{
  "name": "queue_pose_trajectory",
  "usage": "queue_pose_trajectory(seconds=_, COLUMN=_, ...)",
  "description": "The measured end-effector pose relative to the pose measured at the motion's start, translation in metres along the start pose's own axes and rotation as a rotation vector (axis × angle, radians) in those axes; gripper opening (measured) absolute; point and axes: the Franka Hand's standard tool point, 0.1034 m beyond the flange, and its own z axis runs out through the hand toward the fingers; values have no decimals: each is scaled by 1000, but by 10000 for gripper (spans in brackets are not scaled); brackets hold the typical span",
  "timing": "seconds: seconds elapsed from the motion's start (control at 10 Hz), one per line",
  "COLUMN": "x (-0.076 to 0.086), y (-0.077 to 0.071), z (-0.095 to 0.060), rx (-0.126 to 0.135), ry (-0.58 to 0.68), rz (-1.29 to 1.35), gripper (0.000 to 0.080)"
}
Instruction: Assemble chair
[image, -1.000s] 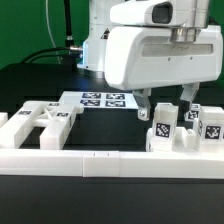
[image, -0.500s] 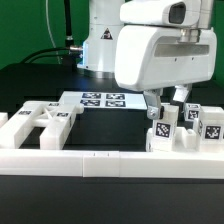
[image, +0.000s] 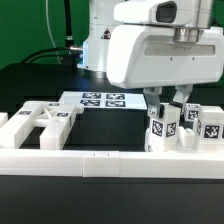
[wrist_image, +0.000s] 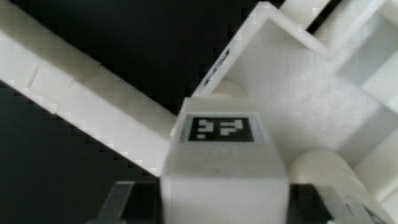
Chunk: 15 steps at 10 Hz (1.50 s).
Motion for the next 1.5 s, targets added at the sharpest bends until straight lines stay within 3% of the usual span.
queue_pose_trajectory(seconds=0.3, x=2, y=0, z=0, rx=-4, ry=9, rz=354, gripper=287)
queue_pose_trajectory(seconds=1.5, x=2, y=3, z=0, rx=8, ry=20, rz=1366, gripper=287)
